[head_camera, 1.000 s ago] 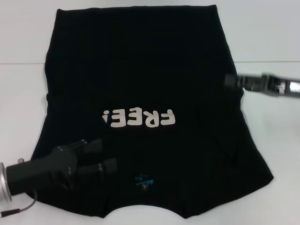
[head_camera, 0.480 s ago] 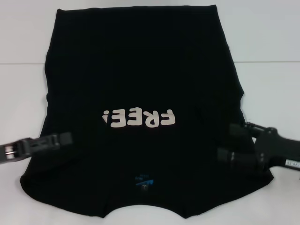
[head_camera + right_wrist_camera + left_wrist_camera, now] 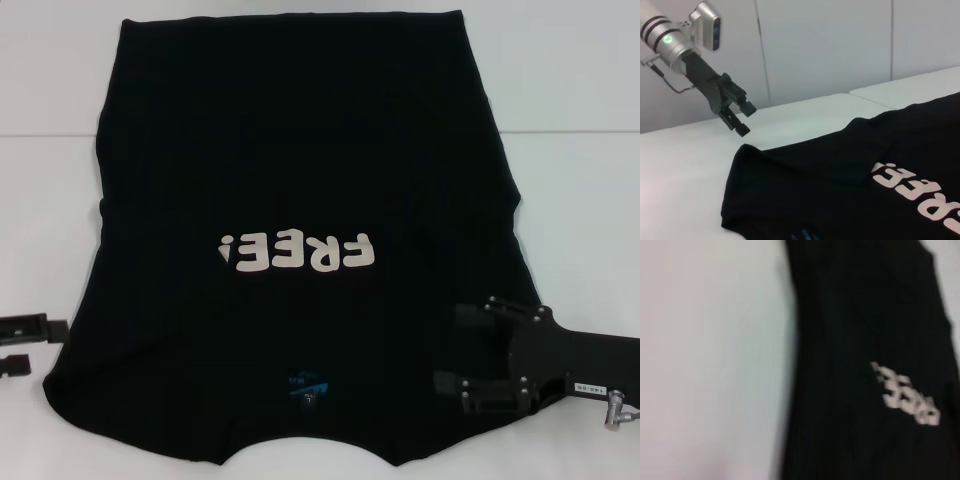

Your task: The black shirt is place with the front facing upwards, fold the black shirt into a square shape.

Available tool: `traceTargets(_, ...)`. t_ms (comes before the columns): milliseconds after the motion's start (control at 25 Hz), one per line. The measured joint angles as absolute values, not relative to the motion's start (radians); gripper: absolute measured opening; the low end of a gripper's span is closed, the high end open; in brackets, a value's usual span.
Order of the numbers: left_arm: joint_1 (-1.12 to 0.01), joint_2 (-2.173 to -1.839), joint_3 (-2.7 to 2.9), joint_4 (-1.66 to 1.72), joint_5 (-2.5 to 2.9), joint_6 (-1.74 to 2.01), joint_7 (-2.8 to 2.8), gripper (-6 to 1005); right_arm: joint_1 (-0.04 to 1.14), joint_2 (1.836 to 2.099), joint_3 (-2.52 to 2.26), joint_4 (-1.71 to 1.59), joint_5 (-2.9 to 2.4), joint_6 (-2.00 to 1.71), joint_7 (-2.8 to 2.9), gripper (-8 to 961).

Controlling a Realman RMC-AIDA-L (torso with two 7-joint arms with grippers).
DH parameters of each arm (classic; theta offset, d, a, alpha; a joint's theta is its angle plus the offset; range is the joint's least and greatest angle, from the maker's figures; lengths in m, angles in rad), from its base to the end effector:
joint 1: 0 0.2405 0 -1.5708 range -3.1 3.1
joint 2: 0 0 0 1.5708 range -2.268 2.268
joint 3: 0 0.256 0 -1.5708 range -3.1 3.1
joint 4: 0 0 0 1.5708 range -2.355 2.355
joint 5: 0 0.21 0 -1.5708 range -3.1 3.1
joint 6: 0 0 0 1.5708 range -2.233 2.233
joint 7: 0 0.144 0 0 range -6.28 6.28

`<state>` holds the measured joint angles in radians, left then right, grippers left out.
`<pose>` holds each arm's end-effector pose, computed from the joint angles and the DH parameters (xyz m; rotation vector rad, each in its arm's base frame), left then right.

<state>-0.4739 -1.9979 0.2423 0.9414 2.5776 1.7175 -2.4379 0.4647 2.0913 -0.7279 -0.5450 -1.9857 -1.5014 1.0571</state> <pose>-0.3561 0.2878 0.1038 -1.8877 -2.0270 -0.4201 0.2870 0.3017 -0.0294 -2.7445 0.3903 0.6303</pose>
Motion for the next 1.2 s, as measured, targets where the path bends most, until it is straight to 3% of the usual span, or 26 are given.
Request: traceTargets(1200, -0.502, -1.999, 0.323, 0.883, 2.665, 1.652, -2.452, 807, 0.488, 2.09, -0.739, -0.541, -1.983, -1.508, 1.075, 944)
